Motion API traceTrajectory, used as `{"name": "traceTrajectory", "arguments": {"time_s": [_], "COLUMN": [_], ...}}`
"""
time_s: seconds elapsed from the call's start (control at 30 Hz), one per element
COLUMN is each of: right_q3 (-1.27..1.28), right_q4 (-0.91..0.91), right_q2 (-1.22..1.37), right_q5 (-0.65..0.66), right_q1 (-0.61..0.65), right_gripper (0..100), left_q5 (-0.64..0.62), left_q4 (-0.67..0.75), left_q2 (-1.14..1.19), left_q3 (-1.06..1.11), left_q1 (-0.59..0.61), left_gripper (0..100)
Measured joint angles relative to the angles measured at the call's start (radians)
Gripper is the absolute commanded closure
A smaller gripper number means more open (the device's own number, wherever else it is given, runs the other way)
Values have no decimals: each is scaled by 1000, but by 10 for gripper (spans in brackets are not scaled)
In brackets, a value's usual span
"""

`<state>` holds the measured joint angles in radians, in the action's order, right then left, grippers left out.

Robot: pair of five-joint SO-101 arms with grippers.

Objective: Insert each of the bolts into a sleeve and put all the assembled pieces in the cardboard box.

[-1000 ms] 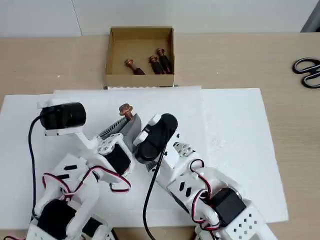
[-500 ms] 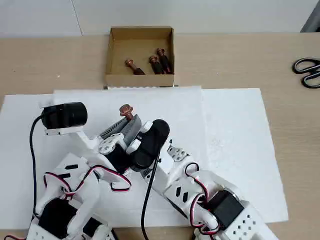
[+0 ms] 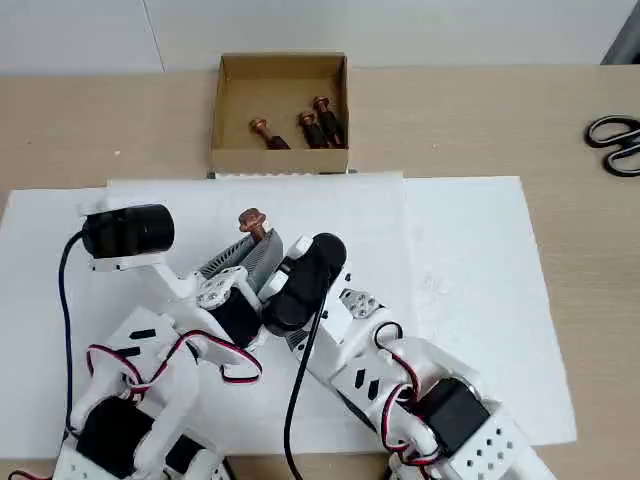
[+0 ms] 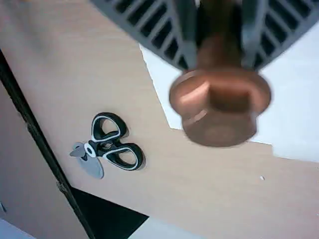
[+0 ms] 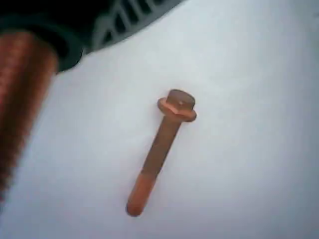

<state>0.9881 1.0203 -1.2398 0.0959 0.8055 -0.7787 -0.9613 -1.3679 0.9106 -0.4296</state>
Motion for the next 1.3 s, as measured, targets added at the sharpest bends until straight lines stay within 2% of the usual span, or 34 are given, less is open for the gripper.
{"name": "traceTrajectory", "arguments": {"time_s": [1.17,1.3], "right_q3": [-28,-28], "right_q4": [0,0], "right_q2": [0,0], "right_q5": [0,0], "right_q1": [-6,-6], "right_gripper": [996,996], "left_q5": [2,3], "left_q4": [26,40], "left_q2": [-3,-3], "left_q3": [37,37], "left_q1": [2,51], "left_gripper": [994,994]}}
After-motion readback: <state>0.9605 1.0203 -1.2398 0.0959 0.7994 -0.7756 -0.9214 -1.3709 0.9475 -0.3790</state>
